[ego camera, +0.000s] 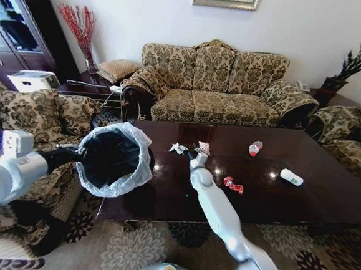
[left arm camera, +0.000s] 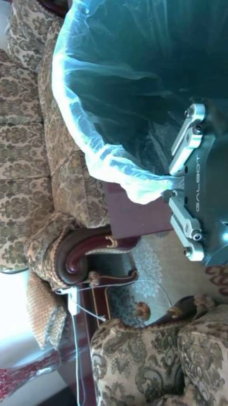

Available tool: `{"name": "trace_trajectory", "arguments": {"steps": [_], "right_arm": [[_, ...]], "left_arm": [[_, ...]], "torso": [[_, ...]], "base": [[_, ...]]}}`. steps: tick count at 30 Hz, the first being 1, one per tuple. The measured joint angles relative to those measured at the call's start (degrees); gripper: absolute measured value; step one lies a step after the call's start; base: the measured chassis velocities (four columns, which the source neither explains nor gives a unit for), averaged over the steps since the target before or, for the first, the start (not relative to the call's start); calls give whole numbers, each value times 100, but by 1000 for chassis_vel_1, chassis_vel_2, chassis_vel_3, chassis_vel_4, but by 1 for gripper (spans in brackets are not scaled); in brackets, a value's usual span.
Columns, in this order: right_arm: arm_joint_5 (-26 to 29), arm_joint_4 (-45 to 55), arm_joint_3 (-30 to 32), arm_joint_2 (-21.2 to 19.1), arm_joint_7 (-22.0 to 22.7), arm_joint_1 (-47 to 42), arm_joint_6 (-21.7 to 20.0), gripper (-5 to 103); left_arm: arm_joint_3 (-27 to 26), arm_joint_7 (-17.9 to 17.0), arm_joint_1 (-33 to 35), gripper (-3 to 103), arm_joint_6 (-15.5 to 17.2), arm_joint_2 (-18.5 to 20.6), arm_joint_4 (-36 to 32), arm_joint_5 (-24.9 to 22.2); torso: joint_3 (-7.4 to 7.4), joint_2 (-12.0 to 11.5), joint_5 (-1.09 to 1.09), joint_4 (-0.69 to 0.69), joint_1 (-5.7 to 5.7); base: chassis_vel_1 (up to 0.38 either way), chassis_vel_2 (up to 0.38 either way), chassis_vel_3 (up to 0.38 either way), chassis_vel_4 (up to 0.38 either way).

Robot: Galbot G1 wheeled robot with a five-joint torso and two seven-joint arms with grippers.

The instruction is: Move to the front of the table and place the trash on the table into the trash bin.

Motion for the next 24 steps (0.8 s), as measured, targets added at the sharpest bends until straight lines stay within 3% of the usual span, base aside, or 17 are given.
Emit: {"name": "trace_trajectory", "arguments": {"steps": [4,8,14,20,24], "right_arm": [[-138,-973,9,304,-128,349,323,100],[-151,-1571,-16,360,-215,589,536,100],[-196,-2224,-3,352,-340,955,666,103],[-309,-2521,-22,342,-597,1052,687,91],[-636,-2433,-47,336,-655,966,845,76]], "left_arm": [[59,1,0,0,1,-10,-11,-9],[76,18,-10,0,-2,-17,2,-73],[130,34,-38,0,-38,72,93,-94],[201,40,-81,0,-113,103,129,-96],[193,123,-91,0,-113,83,182,-94]], "torso": [[0,0,1,0,1],[-1,0,0,6,-3],[-1,0,0,1,-3],[-1,0,1,2,-1],[-1,0,1,5,-3]], "base": [[0,0,0,0],[0,0,0,0],[0,0,0,0],[0,0,0,0],[0,0,0,0]]}}
